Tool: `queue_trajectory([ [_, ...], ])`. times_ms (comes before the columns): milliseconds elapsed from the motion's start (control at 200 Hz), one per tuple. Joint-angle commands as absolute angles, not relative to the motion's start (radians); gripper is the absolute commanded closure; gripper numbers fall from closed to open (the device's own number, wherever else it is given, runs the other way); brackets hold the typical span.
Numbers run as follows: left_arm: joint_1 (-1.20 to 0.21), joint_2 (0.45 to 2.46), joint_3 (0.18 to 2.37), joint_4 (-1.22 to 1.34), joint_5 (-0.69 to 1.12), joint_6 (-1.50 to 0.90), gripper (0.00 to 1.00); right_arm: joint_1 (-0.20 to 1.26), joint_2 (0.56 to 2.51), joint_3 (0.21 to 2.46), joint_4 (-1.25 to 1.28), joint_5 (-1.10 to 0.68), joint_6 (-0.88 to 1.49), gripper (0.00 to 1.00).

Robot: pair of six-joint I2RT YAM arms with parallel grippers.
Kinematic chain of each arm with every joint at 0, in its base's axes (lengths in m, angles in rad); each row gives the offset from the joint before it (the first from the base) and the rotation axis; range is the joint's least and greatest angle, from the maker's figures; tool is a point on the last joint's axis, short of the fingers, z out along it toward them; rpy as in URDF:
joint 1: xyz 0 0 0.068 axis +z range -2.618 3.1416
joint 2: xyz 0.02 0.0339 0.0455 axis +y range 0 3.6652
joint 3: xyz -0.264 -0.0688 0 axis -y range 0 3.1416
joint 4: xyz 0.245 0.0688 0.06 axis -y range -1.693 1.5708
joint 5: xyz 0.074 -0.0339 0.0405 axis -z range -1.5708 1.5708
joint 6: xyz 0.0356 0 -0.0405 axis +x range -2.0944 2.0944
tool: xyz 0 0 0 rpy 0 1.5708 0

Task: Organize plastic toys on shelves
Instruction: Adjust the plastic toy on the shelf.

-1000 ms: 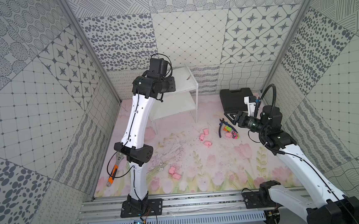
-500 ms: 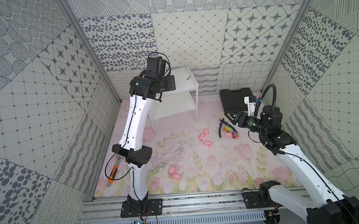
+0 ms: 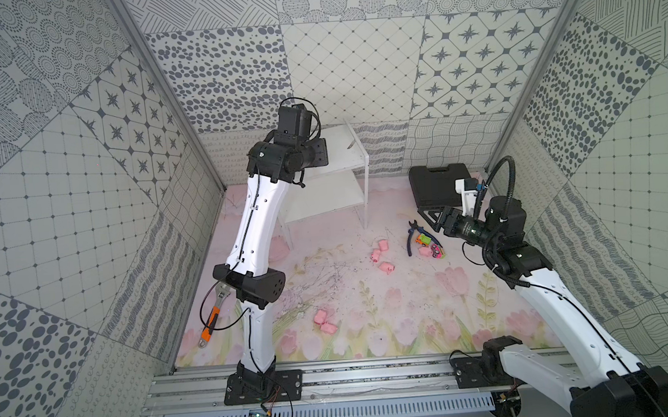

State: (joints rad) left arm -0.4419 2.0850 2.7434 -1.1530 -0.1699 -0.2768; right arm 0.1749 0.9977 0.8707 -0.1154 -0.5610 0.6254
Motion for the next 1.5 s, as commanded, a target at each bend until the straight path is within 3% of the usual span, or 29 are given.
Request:
queue_trajectory([
  [0,-0.434,2.099,2.758,-1.098,-0.202,-0.245,0.38,0.169,0.984,0.88,-0.077,-0.568,0.632,0.3],
  [610,-0.434,2.123,2.758,-1.12,-0.199,-0.247,0.41,0.159,0.98,0.876,-0.068,-0.569,0.638,0.3],
  [1496,-0.434,2.116,2.757,-1.171,-0.202,-0.252,0.65,0.152,0.968,0.873,-0.069,-0.572,0.643,0.3],
])
